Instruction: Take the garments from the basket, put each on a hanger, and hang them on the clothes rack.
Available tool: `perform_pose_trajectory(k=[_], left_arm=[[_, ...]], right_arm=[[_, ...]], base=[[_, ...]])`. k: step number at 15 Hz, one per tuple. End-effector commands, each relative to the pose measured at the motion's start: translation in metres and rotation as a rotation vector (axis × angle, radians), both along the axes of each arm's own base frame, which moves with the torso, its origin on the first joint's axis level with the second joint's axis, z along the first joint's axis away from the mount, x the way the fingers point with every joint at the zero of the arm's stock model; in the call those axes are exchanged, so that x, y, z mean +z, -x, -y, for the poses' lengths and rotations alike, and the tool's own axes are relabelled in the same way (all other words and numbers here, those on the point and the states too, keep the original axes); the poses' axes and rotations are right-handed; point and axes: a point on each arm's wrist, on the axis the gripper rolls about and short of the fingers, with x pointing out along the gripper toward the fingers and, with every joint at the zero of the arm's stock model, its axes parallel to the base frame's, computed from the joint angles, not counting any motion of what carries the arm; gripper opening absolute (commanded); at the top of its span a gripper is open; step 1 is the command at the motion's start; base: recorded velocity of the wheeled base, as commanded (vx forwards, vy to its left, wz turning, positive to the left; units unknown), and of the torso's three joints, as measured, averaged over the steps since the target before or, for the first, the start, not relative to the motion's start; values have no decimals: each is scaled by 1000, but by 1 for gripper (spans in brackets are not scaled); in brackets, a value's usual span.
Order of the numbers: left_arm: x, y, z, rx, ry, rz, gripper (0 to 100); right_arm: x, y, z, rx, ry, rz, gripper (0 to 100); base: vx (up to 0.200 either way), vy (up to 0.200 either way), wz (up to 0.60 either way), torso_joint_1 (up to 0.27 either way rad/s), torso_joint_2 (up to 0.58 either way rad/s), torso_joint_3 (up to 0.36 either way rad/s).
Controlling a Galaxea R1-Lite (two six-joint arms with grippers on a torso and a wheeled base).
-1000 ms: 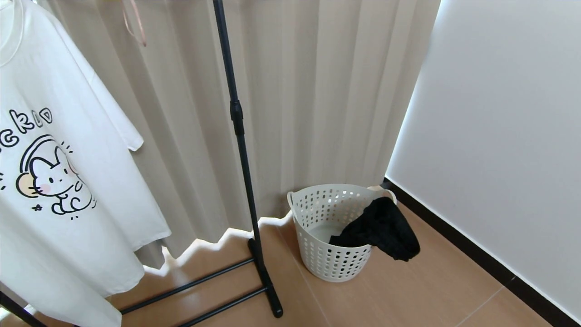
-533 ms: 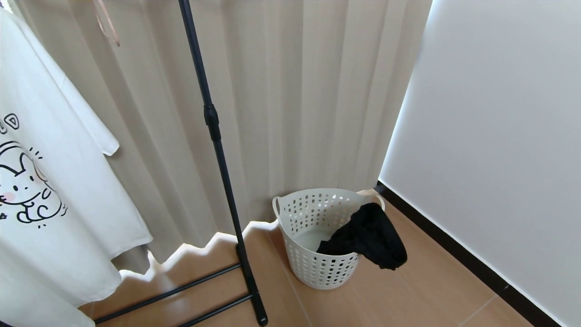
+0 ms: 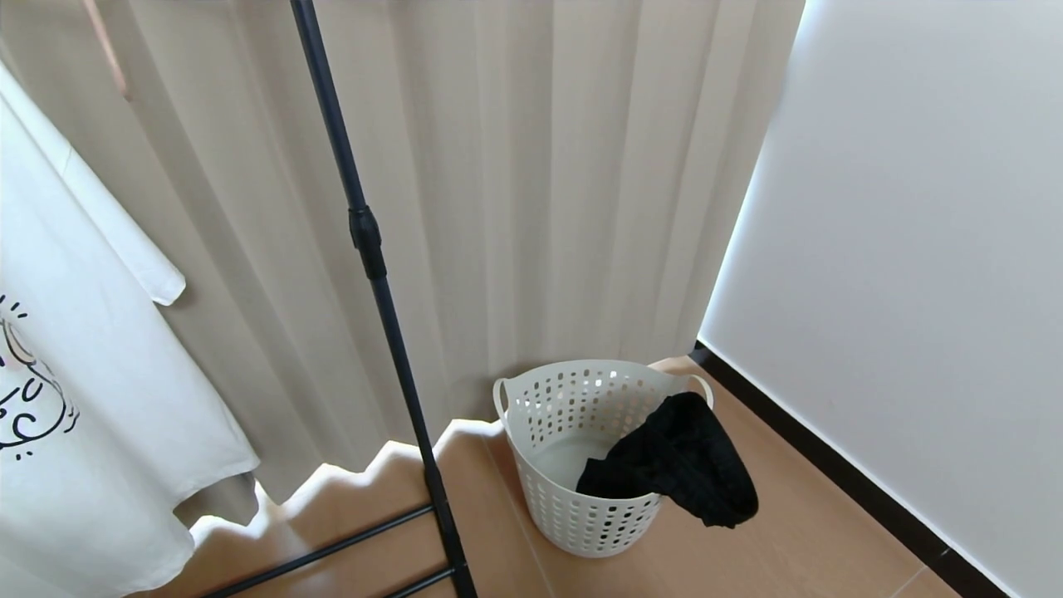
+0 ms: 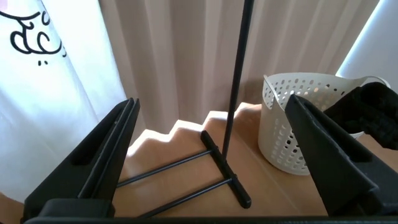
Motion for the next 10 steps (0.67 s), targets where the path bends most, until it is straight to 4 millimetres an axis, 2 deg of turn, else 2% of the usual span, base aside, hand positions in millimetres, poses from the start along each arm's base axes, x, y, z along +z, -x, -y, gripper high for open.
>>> perform_pose_trajectory(k=[1,3,7,10], left_arm=[[0,0,0,0,1,1,100],[0,0,0,0,-1,-1,100],[0,0,0,0,-1,-1,100],[0,0,0,0,-1,-2,100]], right_arm=[[0,0,0,1,0,1,100],[0,0,0,1,-1,0,100],[0,0,0,1,0,0,100],[0,0,0,1,0,0,100]], base=[[0,0,0,0,0,0],[0,0,0,0,0,0],[0,-200,0,2,1,6],[200,0,0,7,1,4]])
